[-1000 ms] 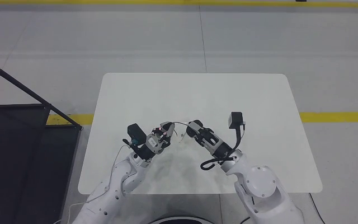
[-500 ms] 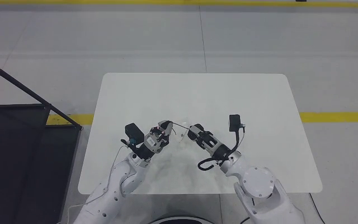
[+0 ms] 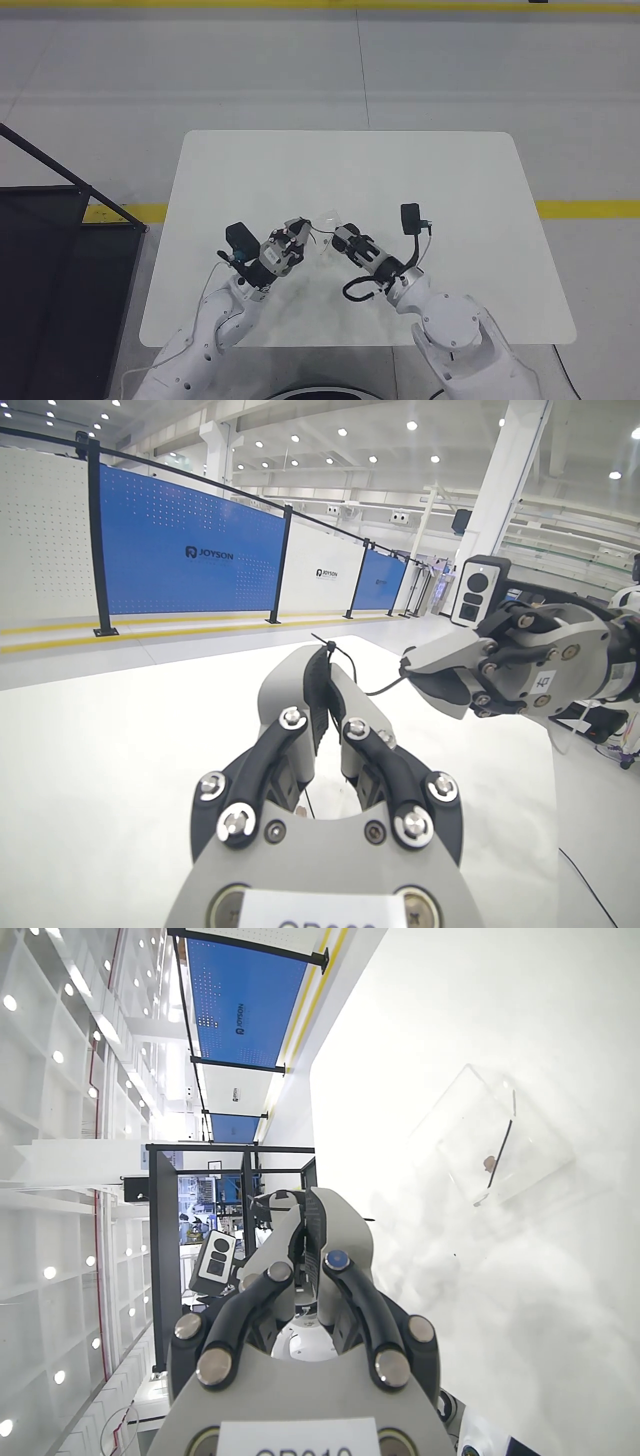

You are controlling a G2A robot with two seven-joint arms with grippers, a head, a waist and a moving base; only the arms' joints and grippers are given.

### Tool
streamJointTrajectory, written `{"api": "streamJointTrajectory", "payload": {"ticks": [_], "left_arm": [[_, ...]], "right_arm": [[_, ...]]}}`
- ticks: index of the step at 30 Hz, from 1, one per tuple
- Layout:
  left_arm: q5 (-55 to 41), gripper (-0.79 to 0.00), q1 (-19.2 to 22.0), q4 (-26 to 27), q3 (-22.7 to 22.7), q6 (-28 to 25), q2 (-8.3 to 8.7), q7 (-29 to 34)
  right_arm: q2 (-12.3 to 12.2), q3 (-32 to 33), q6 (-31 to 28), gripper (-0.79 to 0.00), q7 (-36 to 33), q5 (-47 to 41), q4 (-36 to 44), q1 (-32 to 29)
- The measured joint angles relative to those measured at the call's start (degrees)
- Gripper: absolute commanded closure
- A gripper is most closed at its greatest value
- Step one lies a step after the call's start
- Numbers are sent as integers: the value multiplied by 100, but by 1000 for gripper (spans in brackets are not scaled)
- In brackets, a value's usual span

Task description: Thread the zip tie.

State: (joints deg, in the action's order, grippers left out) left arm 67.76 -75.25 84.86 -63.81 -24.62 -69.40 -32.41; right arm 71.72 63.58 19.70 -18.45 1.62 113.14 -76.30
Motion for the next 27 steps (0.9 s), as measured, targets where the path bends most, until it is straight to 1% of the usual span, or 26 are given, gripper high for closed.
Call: {"api": "streamJointTrajectory", "payload": {"ticks": [4,7,12,15,23,25,27], "left_arm": [[105,0,-2,-6,-11,-51,0,-4],[124,0,-9,-10,-20,-47,-6,2],[115,0,5,-43,-31,-69,-18,59],[136,0,11,-51,-16,-70,-27,87],[147,0,33,-96,-7,-113,-45,157],[142,0,38,-104,-8,-122,-50,164],[154,0,38,-101,-8,-130,-54,167]], "right_arm": [[9,11,-201,0,95,-9,51,-55],[14,75,-550,0,185,-158,74,-179],[-7,227,-1106,0,112,-294,121,-405],[-12,284,-1298,0,57,-394,123,-472],[-17,378,-1703,0,-81,-580,74,-539],[-18,384,-1704,0,-99,-574,39,-541],[-16,354,-1556,0,-148,-521,-22,-472]]}}
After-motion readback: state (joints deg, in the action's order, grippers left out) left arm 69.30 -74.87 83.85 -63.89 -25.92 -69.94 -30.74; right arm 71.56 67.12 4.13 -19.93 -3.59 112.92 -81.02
